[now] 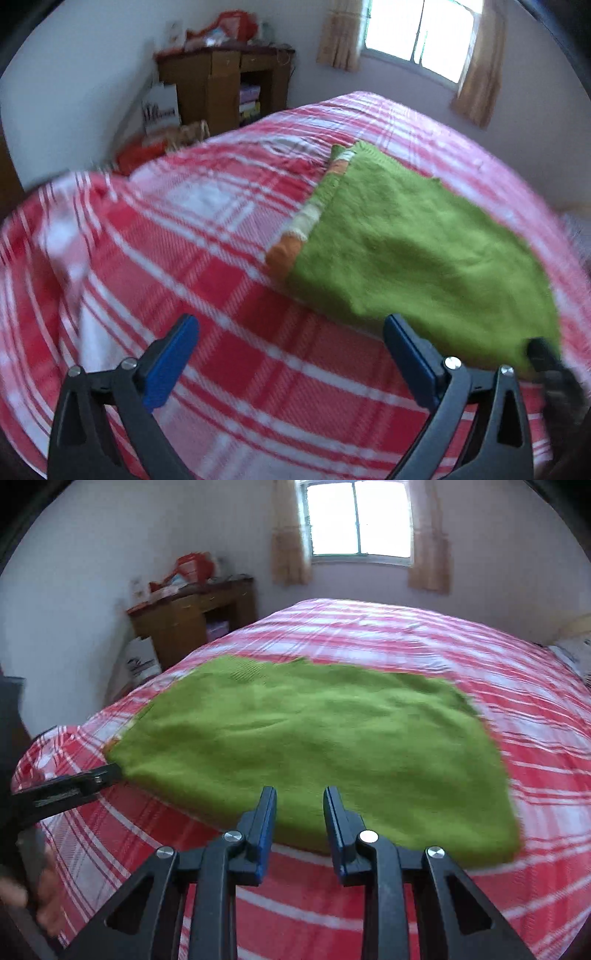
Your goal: Fold small clothes
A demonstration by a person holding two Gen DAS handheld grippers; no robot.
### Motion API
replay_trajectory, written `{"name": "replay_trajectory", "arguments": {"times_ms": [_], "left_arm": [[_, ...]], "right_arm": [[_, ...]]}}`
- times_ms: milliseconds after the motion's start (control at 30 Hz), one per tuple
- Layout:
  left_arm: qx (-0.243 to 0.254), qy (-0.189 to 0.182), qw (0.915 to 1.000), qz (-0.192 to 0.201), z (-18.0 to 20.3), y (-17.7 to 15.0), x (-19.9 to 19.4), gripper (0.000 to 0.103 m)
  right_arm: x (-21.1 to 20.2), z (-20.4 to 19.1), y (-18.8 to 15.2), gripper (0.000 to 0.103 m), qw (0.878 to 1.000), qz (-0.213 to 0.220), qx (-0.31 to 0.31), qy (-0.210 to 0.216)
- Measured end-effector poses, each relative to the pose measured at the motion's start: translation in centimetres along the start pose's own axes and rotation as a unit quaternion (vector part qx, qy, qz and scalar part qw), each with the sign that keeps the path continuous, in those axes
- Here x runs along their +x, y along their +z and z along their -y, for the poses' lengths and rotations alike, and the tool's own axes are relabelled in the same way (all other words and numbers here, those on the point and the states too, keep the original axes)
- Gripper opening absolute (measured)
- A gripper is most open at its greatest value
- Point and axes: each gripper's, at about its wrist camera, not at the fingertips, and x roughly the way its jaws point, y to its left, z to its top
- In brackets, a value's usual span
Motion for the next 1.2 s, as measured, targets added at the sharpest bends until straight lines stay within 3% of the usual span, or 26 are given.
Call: {"name": "replay_trajectory", "arguments": {"times_ms": [100,167,233,367,467,567,733,867,967,1033,1200], "left_arm": [[-0.015,-0.041,0.9989,-0.019,0.1,-0.5,1.0,0.102],[-0.02,-0.057,0.9976,-0.035,0.4,-0.5,2.3,0.102],[-0.023,-0.053,0.9982,-0.013,1.0,-0.1,2.6,0.103],[-0.064,-0.104,0.9925,-0.002,2.3,2.0,4.1,0.099],[-0.104,-0.108,0.9886,0.002,2.3,3.4,5.2,0.084],[-0.113,-0.107,0.9878,0.005,2.3,4.0,5.8,0.04],[-0.102,-0.09,0.9906,0.016,2.4,4.3,5.7,0.022],[-0.042,-0.056,0.9968,0.039,4.7,4.8,4.5,0.018],[0.022,-0.051,0.9957,0.074,7.7,5.2,2.8,0.016],[0.074,-0.053,0.9914,0.094,10.1,5.3,1.8,0.016],[0.215,-0.09,0.9659,0.112,16.1,3.2,0.6,0.014]], "right_arm": [[3.0,-0.3,-1.2,0.028,0.999,-0.036,0.003,0.001],[3.1,0.3,-1.3,0.028,0.999,-0.031,0.014,0.013],[3.3,0.6,-1.3,0.028,0.999,-0.034,0.023,0.023],[3.3,0.7,-1.4,0.028,0.999,-0.028,0.025,0.027],[3.2,0.6,-1.5,0.028,0.999,-0.024,0.025,0.027],[3.2,0.5,-1.7,0.028,0.999,-0.021,0.024,0.025],[3.0,0.5,-1.8,0.028,0.999,-0.019,0.025,0.025],[2.8,1.1,-2.0,0.028,0.998,-0.016,0.043,0.041],[2.7,1.9,-2.1,0.028,0.996,-0.012,0.06,0.057],[2.6,2.2,-2.1,0.028,0.995,-0.009,0.071,0.064],[2.5,2.9,-2.2,0.028,0.992,-0.007,0.095,0.085]]}}
